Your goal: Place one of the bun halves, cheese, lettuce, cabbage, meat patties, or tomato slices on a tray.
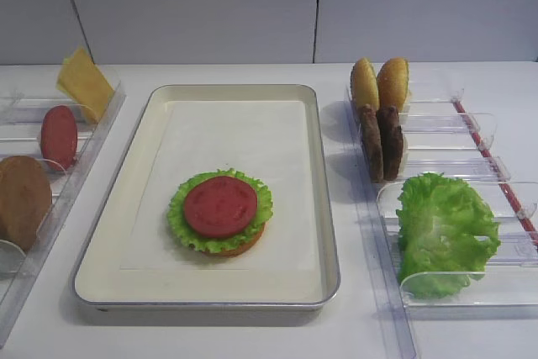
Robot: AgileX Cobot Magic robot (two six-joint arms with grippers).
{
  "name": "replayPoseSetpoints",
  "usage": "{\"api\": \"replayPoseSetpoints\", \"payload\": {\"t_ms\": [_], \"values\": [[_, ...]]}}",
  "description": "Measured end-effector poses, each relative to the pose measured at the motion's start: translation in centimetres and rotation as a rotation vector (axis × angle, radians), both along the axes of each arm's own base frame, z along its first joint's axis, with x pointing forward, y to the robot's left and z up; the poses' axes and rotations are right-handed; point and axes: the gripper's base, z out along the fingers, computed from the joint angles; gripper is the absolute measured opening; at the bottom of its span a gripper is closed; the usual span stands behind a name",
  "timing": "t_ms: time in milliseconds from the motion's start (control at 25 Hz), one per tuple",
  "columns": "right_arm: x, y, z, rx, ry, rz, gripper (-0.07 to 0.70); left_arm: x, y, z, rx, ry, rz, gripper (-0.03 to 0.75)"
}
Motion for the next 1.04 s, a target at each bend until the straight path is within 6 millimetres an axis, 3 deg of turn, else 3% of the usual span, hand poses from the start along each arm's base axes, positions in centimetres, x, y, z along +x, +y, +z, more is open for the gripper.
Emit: {"api": "replayPoseSetpoints", "payload": {"t_ms": [1040], "values": [[0.00, 0.00, 0.00, 0.002, 0.000, -0.001, 0.438, 0.00, 0.00, 0.00, 0.000, 0.000, 0.000, 0.228]]}}
